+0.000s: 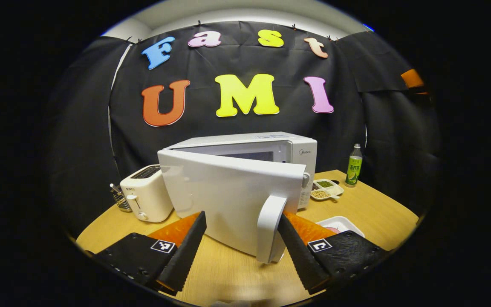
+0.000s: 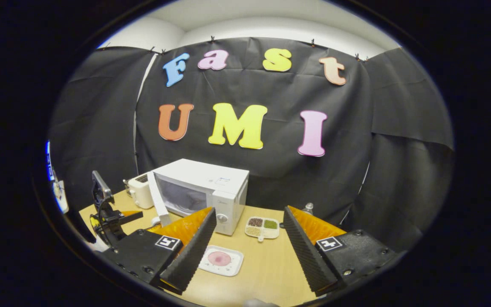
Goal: Open the microwave oven with the left hand, put the food in, and close the microwave oven.
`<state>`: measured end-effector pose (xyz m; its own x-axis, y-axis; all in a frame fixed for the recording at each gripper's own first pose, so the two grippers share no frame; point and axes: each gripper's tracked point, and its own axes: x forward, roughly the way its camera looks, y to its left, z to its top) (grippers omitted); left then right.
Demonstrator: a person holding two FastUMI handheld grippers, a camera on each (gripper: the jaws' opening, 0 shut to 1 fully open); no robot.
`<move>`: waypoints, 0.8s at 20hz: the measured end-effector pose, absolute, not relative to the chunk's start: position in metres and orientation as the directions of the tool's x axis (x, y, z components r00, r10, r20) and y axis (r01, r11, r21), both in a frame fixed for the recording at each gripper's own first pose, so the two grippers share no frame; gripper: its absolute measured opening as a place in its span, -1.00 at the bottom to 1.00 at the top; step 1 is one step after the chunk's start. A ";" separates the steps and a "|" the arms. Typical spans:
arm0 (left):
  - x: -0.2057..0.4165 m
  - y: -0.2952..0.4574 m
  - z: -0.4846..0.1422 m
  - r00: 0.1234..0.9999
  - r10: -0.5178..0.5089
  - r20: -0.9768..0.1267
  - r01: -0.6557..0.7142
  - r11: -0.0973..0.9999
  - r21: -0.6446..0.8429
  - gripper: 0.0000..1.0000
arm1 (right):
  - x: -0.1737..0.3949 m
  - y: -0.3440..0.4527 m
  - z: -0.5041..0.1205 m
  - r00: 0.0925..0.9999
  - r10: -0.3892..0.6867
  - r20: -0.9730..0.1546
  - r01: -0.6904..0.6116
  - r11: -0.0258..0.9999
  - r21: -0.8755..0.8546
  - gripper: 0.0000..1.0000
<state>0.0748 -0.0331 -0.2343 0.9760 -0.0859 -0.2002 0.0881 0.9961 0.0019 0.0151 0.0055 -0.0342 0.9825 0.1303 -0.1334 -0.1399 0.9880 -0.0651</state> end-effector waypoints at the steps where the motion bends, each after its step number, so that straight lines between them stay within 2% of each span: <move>1: 0.068 -0.026 -0.234 0.977 -0.073 -0.200 0.078 0.997 0.016 0.94 | 0.014 0.010 -0.035 0.982 0.136 -0.134 -0.145 0.988 -0.060 0.93; 5: 0.038 0.009 -0.239 0.975 -0.031 -0.222 0.036 0.999 0.017 0.92 | 0.008 0.027 -0.040 0.978 0.161 -0.136 -0.170 0.984 -0.053 1.00; 6: 0.031 0.019 -0.239 0.973 -0.021 -0.228 0.026 0.999 0.021 0.92 | 0.007 0.031 -0.043 0.976 0.167 -0.139 -0.175 0.983 -0.051 0.93; 7: 0.023 0.029 -0.240 0.973 -0.009 -0.231 0.016 0.999 0.030 0.92 | 0.006 0.036 -0.045 0.974 0.174 -0.141 -0.182 0.982 -0.046 1.00; 8: 0.016 0.039 -0.240 0.972 0.007 -0.234 0.004 0.999 0.043 0.92 | 0.004 0.041 -0.047 0.972 0.183 -0.144 -0.191 0.981 -0.039 0.94; 13: -0.014 0.096 -0.246 0.965 0.076 -0.252 -0.068 0.997 0.041 0.92 | -0.003 0.066 -0.055 0.963 0.217 -0.160 -0.223 0.975 -0.018 0.93; 14: -0.020 0.104 -0.246 0.964 0.091 -0.251 -0.082 0.995 0.048 0.92 | -0.005 0.072 -0.056 0.960 0.225 -0.164 -0.231 0.973 -0.018 1.00; 16: -0.029 0.122 -0.243 0.965 0.114 -0.237 -0.104 0.993 0.056 0.92 | -0.008 0.082 -0.057 0.957 0.238 -0.163 -0.245 0.969 -0.025 1.00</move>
